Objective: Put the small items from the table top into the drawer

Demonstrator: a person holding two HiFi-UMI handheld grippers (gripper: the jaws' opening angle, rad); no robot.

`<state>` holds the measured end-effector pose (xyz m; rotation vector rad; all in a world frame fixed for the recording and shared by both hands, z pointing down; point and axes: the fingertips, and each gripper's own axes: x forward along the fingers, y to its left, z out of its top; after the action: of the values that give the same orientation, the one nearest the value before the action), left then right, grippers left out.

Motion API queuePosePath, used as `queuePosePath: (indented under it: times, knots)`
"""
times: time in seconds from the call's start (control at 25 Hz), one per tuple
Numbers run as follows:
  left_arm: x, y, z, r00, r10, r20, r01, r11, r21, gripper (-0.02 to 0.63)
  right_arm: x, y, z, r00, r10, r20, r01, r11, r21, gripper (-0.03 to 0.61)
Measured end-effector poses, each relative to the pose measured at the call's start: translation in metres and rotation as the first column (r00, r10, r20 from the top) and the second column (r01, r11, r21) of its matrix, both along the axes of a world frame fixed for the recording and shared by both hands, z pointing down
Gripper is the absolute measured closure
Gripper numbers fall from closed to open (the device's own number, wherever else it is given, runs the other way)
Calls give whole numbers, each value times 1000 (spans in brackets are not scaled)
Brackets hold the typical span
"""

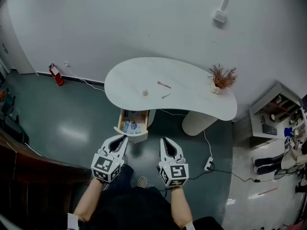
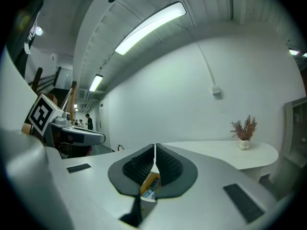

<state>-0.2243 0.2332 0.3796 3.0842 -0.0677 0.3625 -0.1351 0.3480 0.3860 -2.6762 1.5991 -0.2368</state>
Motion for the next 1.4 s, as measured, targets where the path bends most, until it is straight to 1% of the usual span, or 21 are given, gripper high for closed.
queuePosePath:
  times: [0.2,0.4,0.6,0.84,1.0,1.16,1.4]
  knots:
    - [19,-32,6,1000,2,13,-2,1000,-11,588,18,-33,3,1000,-8,14,8,1000,-9,545]
    - [50,-81,6,1000,6,18,-5,1000,-29,588,49,-79,3,1000,-5,18,6,999,-38,545]
    - [78,-134,11,1000,19,23,-18,999,-43,588,79,-133,6,999,7,46,-5,999,-47,545]
    - [103,-196,20,999,32,43,-29,996,-84,588,105,-195,15,998,21,61,-15,995,-101,545]
    - [118,-234,34,996,53,67,-46,994,-95,588,129,-225,33,994,67,83,-55,989,-141,545]
    - [135,-257,52,991,91,99,-81,991,-104,588,152,-244,50,989,109,97,-90,979,-180,545]
    - [157,-272,78,984,119,132,-101,985,-141,588,175,-261,74,985,123,124,-93,970,-225,545]
